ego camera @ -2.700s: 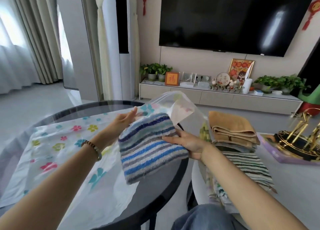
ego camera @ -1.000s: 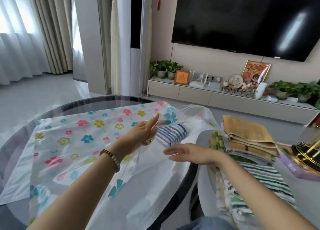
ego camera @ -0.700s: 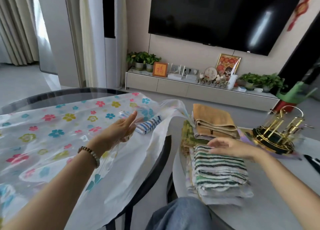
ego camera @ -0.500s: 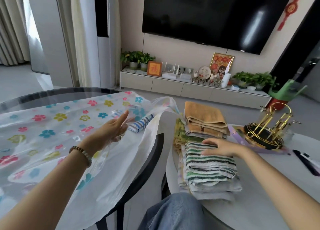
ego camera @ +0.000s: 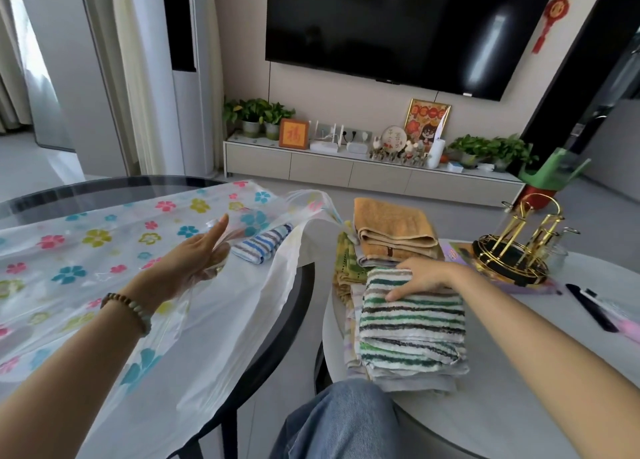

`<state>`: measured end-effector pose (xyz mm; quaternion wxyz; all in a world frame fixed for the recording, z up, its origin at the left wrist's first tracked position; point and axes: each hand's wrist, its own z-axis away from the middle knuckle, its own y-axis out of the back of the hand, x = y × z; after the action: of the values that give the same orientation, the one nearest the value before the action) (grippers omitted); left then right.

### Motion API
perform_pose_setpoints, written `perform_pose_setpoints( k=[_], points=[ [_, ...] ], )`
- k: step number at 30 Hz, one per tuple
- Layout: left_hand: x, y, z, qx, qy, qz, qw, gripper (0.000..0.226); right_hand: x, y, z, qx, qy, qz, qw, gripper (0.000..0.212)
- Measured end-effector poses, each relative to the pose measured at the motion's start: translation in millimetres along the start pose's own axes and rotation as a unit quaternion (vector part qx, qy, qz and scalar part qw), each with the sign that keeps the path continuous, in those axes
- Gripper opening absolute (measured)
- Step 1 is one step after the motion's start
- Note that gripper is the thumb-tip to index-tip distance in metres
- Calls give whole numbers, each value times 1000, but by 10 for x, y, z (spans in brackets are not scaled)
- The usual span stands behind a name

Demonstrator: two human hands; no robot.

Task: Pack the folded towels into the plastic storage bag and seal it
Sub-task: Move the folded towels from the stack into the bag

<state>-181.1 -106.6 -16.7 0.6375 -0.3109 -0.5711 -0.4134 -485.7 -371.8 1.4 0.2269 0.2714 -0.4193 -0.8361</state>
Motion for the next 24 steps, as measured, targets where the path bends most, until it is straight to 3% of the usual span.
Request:
perform_pose_setpoints(
  k=[3, 6, 11, 13, 16, 18, 20, 23, 24],
  points=[
    [40, 62, 21, -9, -7, 19, 1000, 47, -137, 172, 191, -41, 30, -46, 998, 63],
    [72, 158, 31, -8, -19, 35, 999, 54, -405, 274, 375, -69, 79, -114, 988, 52],
    [192, 296, 114, 2, -35, 70, 997, 48, -1105, 108, 291, -117, 169, -245, 947, 36],
    [229, 356, 156, -8, -47, 83, 995, 49, -1467, -44, 119, -121, 177, -272, 938, 48],
    [287, 453, 220, -37, -63, 87, 994, 51, -2032, -284, -188, -81, 148, -254, 952, 90],
    [333, 502, 255, -56, -68, 90, 992, 55, -2362, -452, -363, -49, 115, -297, 947, 99],
    [378, 547, 276, -54, -67, 87, 993, 55, -2608, -634, -568, 6, 69, -401, 914, 96],
    [407, 614, 284, -45, -61, 68, 995, 63, -2814, -870, -847, 47, 32, -612, 788, 83],
    [409, 629, 288, -46, -60, 69, 995, 65, -2830, -927, -917, 60, 23, -629, 774, 78]
  ],
)
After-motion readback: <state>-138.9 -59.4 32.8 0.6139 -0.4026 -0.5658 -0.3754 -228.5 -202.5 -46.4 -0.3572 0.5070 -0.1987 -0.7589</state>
